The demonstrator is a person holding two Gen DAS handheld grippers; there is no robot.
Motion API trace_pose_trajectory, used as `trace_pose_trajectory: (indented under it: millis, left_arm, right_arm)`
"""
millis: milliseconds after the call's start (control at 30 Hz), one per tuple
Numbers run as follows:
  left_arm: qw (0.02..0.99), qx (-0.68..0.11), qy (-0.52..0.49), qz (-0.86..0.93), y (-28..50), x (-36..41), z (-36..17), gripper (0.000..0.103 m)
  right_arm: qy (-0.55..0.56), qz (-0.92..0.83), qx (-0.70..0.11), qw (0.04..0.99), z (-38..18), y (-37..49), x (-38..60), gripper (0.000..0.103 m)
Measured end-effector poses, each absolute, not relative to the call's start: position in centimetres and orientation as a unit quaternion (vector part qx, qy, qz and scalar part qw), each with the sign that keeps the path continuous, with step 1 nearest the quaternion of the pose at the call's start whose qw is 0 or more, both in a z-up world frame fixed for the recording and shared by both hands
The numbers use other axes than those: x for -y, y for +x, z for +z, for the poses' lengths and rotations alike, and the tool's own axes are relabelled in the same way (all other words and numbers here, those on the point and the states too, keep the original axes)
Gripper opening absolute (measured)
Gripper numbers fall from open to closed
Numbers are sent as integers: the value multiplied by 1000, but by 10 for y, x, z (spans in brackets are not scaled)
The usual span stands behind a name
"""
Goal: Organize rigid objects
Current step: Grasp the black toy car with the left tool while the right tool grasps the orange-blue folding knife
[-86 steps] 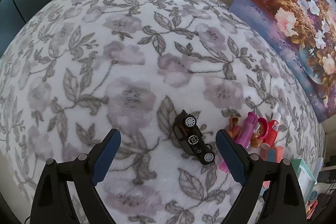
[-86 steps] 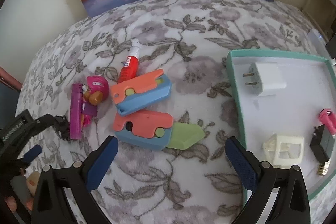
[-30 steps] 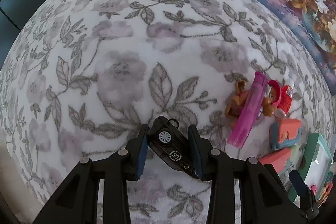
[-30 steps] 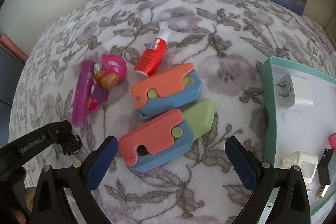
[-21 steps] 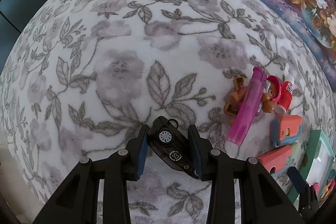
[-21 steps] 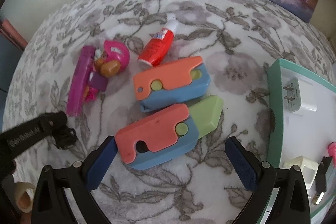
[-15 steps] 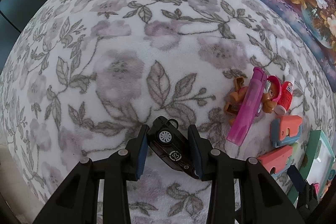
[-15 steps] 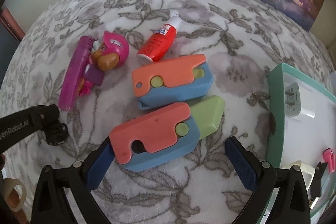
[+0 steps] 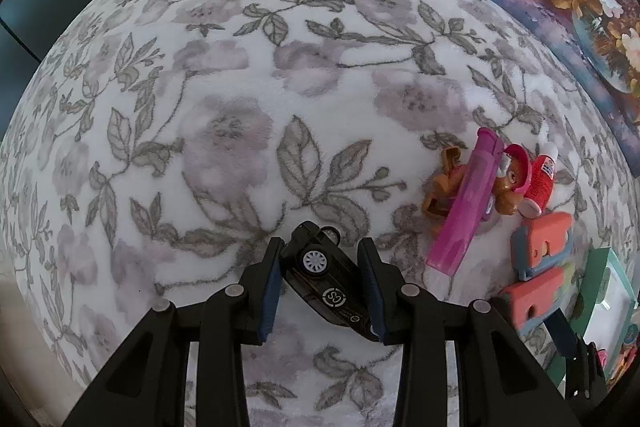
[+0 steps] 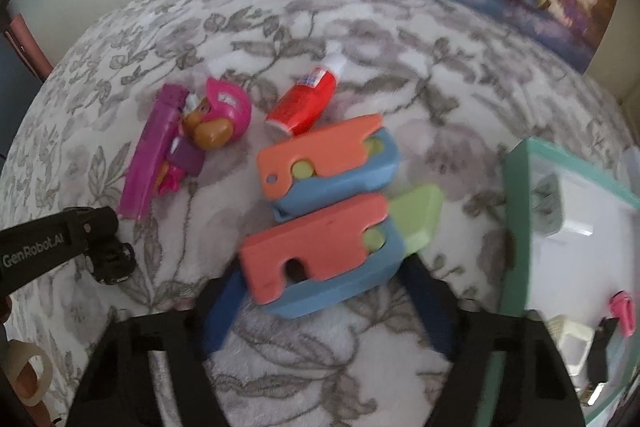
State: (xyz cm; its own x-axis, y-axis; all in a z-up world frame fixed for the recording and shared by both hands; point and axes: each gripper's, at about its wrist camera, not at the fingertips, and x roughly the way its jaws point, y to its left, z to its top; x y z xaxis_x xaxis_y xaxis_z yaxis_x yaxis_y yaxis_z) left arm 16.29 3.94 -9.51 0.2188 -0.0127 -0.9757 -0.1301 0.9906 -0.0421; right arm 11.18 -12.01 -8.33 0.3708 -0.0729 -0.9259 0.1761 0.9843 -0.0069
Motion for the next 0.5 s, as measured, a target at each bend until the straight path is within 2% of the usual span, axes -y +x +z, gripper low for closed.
trace_pose_trajectory:
  millis: [500]
  left_arm:
    - [782, -621, -47, 43, 159, -31, -86, 39]
  right_arm:
    - [80, -56, -563, 821, -81, 112, 131, 74]
